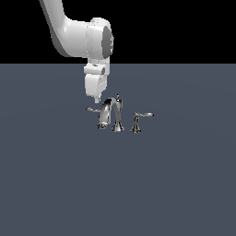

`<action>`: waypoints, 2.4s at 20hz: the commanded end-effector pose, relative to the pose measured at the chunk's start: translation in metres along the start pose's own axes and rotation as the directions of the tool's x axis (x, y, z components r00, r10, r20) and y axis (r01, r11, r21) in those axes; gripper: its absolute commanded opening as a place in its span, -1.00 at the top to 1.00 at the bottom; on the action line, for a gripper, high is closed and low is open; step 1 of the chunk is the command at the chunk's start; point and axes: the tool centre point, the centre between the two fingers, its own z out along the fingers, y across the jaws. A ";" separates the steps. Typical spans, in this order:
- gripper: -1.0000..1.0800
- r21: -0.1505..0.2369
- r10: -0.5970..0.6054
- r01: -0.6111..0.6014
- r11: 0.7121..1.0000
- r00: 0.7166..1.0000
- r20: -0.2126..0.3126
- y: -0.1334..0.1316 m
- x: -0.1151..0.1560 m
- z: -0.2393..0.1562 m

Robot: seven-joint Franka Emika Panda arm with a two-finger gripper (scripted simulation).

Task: Turn on the faucet by rotating a designated handle.

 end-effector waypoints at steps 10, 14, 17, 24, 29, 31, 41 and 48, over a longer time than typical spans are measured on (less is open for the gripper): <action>1.00 0.077 0.123 -0.117 0.990 0.989 -0.082 -0.022 -0.014 0.035; 1.00 0.086 0.134 -0.126 0.988 0.987 -0.089 -0.023 -0.016 0.038; 1.00 0.086 0.134 -0.126 0.988 0.987 -0.089 -0.023 -0.016 0.038; 1.00 0.086 0.133 -0.125 0.988 0.987 -0.089 -0.010 -0.023 0.040; 1.00 0.086 0.134 -0.126 0.988 0.987 -0.089 0.003 -0.030 0.041; 1.00 0.086 0.134 -0.126 0.988 0.987 -0.089 0.009 -0.033 0.042; 1.00 0.095 0.142 -0.133 0.987 0.985 -0.093 0.023 -0.028 0.042; 1.00 0.092 0.139 -0.131 0.987 0.986 -0.091 0.041 -0.027 0.044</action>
